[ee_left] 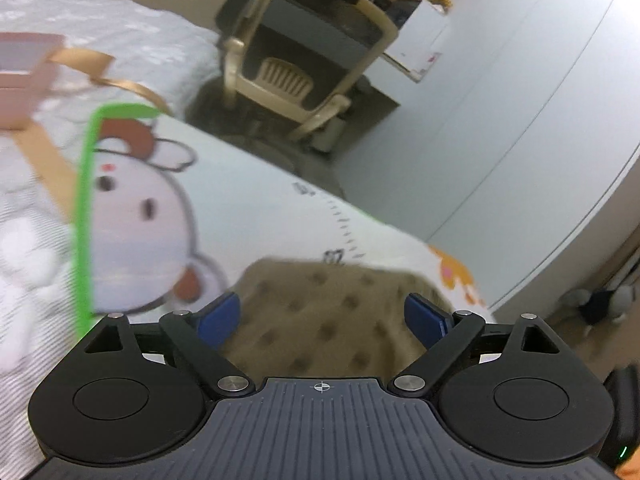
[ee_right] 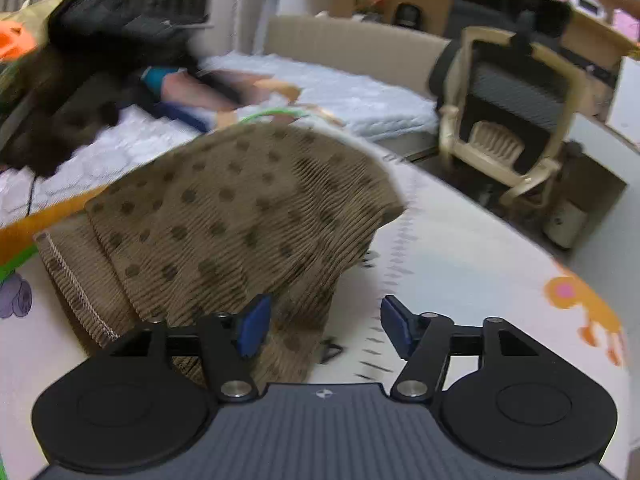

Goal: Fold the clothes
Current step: 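Release the dress and smooth the folded bundle with both grippers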

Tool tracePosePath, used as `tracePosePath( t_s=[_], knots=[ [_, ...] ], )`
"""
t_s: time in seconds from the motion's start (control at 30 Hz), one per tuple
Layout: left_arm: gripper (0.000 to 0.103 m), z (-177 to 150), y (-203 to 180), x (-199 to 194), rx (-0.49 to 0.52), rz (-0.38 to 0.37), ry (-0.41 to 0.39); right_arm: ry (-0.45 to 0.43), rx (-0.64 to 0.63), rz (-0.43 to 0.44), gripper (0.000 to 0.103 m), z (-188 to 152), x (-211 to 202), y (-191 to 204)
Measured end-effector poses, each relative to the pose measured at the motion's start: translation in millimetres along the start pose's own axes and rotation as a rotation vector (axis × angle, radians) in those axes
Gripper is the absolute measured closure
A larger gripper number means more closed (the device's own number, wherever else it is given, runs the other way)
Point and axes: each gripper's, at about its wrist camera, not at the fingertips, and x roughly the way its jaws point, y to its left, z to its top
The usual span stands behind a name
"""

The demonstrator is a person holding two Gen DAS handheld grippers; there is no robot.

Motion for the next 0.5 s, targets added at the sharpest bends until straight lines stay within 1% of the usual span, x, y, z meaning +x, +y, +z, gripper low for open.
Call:
tracePosePath(
  t_s=[0.07, 0.1, 0.2, 0.23, 0.27, 0.33, 0.37, 0.43, 0.5],
  knots=[
    [0.010, -15, -8, -20, 0.062, 0.010, 0.001, -0.034, 0.051, -0.007, 0.040, 0, -16, -6],
    [0.010, -24, -14, -30, 0.101, 0.010, 0.004, -0.057, 0.081, 0.006, 0.040, 2, -24, -9],
    [0.010, -54, -36, -46, 0.239, 0.016, 0.036, -0.128, 0.145, 0.073, 0.040, 10, -44, -13],
    [0.010, -66, -41, -46, 0.283, 0.031, 0.061, -0.143, 0.144, 0.102, 0.040, 13, -45, -10],
    [0.010, -76, -44, -43, 0.318, 0.061, 0.089, -0.151, 0.137, 0.130, 0.040, 15, -44, -5],
    [0.010, -93, -46, -34, 0.362, 0.135, 0.137, -0.118, 0.136, 0.181, 0.040, 18, -27, 10],
    [0.010, -99, -45, -31, 0.367, 0.149, 0.160, -0.078, 0.137, 0.196, 0.040, 16, -14, 17],
    [0.010, -109, -41, -31, 0.350, 0.135, 0.202, 0.016, 0.126, 0.199, 0.038, 6, 13, 32],
    [0.010, -116, -40, -43, 0.357, 0.120, 0.213, 0.006, 0.089, 0.171, 0.036, -4, 10, 43]
  ],
)
